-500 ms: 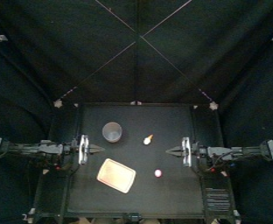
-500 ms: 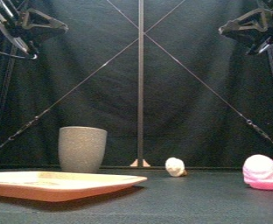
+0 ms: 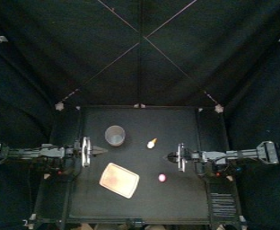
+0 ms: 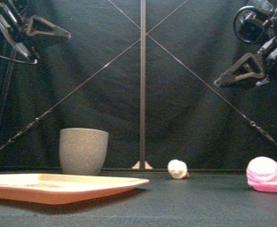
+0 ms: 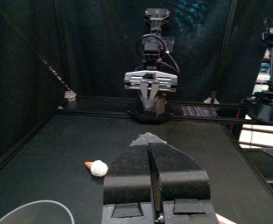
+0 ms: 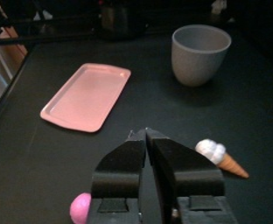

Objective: Pick the pink ball then place it in the grey bowl
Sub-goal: Pick the pink ball

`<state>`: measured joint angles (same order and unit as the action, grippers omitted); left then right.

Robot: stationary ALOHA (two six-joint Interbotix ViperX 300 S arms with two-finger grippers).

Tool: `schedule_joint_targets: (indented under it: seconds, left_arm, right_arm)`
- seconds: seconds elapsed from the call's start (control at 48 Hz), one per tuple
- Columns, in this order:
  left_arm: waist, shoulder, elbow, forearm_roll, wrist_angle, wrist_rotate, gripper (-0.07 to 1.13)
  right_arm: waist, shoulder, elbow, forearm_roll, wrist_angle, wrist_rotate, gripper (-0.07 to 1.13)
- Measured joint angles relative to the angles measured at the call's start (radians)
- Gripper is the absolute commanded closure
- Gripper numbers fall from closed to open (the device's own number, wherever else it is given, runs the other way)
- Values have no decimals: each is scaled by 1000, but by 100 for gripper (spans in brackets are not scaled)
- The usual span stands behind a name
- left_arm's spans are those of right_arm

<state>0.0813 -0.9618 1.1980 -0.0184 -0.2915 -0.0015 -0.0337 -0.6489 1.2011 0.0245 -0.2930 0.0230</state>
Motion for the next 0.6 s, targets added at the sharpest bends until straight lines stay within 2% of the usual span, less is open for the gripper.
schedule_joint_targets:
  seconds: [0.083, 0.146, 0.333, 0.604]
  left_arm:
    - [11, 0, 2, -12, -2, 0, 107]
    - [17, 0, 2, -17, -2, 2, 106]
    - [25, 0, 3, -18, -2, 2, 106]
    - [26, 0, 12, -20, -2, 2, 106]
  right_arm:
    - [15, 51, -2, 46, 2, 23, 6]
    - [21, 95, -5, 77, 5, 31, -1]
    - [72, 198, -29, 110, 35, 48, 0]
    - [207, 367, -118, 94, 166, 52, 0]
